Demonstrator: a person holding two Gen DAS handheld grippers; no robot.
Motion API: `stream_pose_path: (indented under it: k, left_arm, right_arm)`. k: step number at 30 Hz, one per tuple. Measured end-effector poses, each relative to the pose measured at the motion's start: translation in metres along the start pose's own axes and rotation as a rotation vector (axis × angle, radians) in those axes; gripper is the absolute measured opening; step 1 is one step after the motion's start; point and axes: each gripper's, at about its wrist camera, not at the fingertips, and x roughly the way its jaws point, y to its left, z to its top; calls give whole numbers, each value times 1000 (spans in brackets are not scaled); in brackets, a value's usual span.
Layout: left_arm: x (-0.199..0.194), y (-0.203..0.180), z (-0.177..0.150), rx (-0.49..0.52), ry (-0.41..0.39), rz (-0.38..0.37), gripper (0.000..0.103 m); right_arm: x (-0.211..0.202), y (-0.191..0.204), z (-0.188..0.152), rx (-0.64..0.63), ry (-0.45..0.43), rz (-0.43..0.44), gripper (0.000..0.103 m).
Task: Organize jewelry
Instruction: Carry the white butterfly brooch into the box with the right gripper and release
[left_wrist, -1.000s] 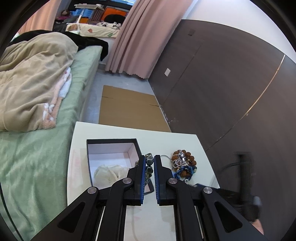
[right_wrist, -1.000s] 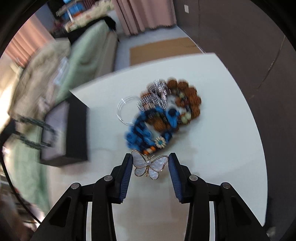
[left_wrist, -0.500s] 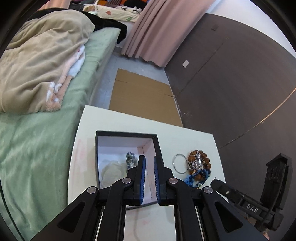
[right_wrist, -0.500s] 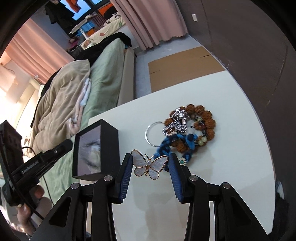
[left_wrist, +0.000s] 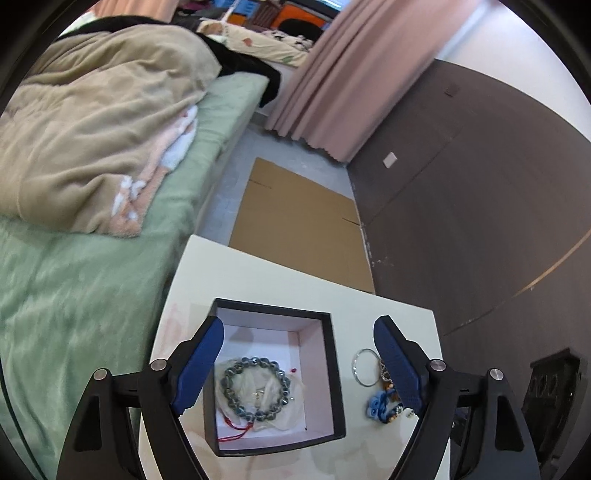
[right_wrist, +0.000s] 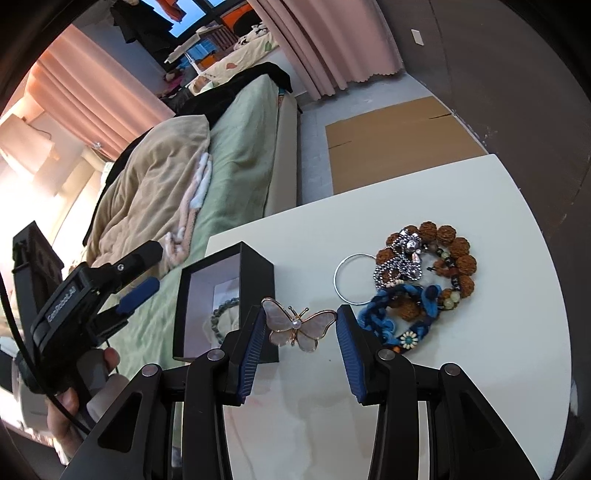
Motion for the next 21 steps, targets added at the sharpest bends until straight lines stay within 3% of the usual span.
stream_pose_path:
  k: [14, 21]
  left_arm:
    - [-11, 11, -1, -38, -11, 3, 84]
    - [-17, 16, -2, -50, -15, 10, 84]
  right_arm:
    - [-3, 28, -7, -61, -47, 80, 40]
    - [9, 6, -7, 5, 27, 9, 44]
